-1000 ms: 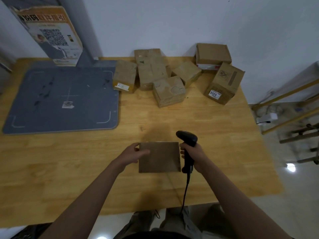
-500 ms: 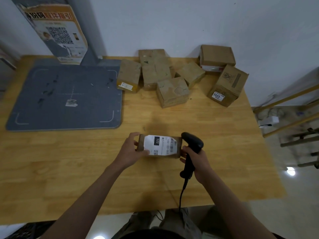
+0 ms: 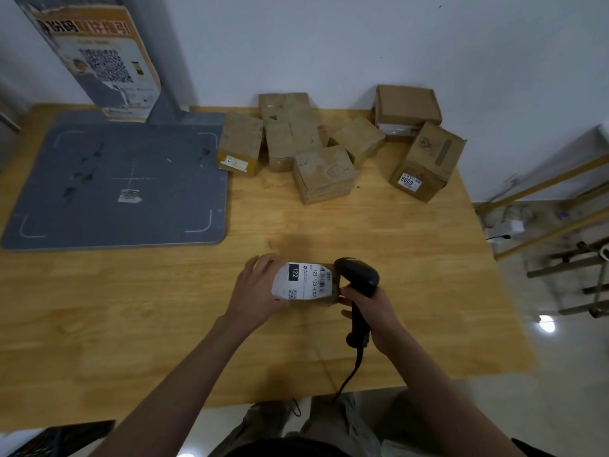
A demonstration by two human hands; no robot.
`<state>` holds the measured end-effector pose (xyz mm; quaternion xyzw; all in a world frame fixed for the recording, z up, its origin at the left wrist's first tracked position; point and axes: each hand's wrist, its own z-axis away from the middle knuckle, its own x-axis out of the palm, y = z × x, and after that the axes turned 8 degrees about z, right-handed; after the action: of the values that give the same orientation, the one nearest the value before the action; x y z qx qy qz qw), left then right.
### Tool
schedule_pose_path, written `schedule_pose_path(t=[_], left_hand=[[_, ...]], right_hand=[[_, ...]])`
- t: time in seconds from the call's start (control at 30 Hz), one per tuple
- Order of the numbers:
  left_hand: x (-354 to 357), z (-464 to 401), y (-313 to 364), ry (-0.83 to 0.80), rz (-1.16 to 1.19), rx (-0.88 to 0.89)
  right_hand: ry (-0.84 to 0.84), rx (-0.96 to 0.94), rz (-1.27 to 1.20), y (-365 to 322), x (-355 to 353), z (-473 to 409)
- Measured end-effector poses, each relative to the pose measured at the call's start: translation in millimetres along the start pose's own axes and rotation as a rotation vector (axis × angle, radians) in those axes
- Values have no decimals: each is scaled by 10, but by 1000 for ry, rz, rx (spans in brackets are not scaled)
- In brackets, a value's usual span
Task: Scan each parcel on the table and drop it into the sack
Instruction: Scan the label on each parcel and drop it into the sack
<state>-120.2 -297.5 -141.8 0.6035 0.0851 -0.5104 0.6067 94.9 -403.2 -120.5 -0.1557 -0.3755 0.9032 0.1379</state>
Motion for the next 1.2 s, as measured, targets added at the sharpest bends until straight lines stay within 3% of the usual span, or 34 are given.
schedule_pose_path(t=[0.27, 0.4, 0.63, 1.2], left_hand=[[-102, -59, 139, -50, -192, 60], [-250, -27, 216, -22, -285, 110], [-353, 26, 293, -3, -384, 133], [-357, 93, 305, 11, -404, 105]], right_hand=[[48, -165, 516, -357, -253, 127], [-24, -277, 869, -556, -355, 240], [-114, -399, 1252, -566, -292, 448], [-102, -482, 1410, -517, -231, 516]])
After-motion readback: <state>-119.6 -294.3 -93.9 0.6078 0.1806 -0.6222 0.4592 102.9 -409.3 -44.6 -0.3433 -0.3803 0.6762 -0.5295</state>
